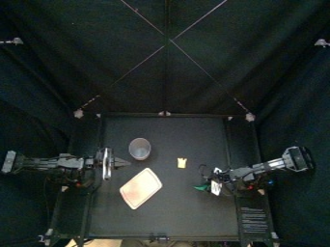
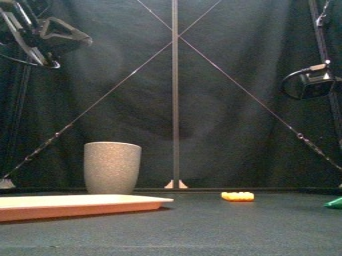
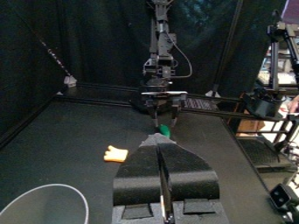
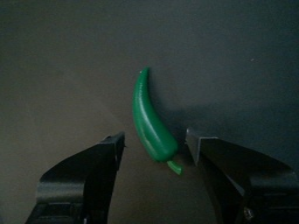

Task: Pick the green pepper then place it on the pink plate
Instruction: Pick the green pepper

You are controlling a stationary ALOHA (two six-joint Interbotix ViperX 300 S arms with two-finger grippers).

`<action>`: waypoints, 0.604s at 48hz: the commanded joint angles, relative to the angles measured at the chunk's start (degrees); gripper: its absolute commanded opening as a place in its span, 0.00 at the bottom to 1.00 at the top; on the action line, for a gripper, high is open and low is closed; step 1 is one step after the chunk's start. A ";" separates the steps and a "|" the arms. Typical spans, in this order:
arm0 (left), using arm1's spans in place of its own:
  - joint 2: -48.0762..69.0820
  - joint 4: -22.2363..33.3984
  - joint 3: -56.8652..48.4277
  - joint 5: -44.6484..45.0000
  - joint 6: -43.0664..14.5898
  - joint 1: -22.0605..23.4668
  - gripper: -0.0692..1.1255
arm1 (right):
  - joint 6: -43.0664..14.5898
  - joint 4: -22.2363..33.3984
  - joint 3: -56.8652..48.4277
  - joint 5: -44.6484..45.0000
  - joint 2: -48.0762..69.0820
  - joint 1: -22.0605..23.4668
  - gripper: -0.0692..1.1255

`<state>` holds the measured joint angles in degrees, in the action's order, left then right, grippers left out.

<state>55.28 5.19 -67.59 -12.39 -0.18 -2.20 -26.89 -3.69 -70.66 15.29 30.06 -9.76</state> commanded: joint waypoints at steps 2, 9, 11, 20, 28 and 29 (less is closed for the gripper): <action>-0.18 -0.18 1.05 -0.62 -0.09 -0.79 0.13 | -0.09 0.00 0.79 -2.29 -2.72 -1.14 0.83; 0.35 -0.18 1.05 -0.62 0.00 -0.70 0.13 | -0.09 -0.09 1.58 -3.96 -6.59 -2.72 0.82; 0.53 -0.18 1.05 -0.62 0.00 -0.53 0.13 | -0.09 -0.09 2.02 -3.96 -7.82 -3.16 0.82; 1.32 -0.18 1.05 -0.62 -0.09 -0.53 0.13 | 0.00 0.18 5.01 -4.13 -12.74 -4.13 0.75; 1.41 -0.18 0.70 -0.62 0.00 -0.70 0.13 | 0.00 0.35 8.53 -3.96 -14.41 -4.48 0.60; 1.41 -0.18 0.62 -0.62 -0.09 -0.53 0.13 | 0.00 0.35 9.05 -3.96 -14.59 -4.57 0.58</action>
<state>56.87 5.10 -67.68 -12.39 -0.18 -2.72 -27.07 -3.43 -64.07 11.51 15.12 -13.97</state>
